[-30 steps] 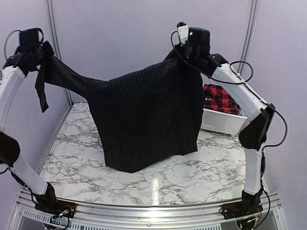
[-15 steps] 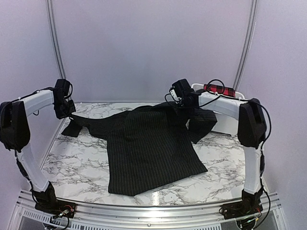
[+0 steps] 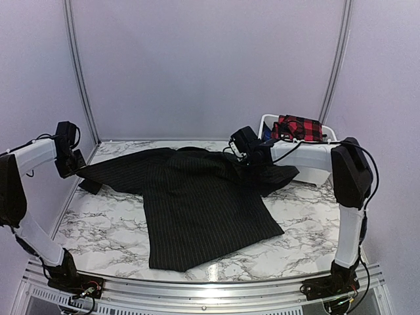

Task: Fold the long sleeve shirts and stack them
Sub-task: Flatten out the crumpled shirt at the center of the board.

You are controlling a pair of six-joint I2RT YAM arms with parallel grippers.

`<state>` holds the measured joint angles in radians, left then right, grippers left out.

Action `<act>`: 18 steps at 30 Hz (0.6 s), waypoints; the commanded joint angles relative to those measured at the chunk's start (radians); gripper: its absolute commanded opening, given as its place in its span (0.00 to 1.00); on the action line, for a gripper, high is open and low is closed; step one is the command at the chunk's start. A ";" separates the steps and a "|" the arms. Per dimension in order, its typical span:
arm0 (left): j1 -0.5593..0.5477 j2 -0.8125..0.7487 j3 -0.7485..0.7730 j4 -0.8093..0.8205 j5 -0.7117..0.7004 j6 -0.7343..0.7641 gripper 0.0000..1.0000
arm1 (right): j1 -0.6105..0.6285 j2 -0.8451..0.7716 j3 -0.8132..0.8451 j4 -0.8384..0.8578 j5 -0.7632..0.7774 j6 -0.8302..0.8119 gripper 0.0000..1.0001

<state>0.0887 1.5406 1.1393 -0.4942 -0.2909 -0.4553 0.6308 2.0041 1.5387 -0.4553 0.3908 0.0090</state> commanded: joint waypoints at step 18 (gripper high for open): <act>-0.193 -0.050 0.080 0.061 0.072 0.043 0.59 | 0.051 -0.014 0.115 -0.040 0.009 0.055 0.48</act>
<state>0.0006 1.5028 1.1507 -0.4656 -0.2497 -0.4362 0.6605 2.0048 1.5269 -0.4984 0.3981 0.0746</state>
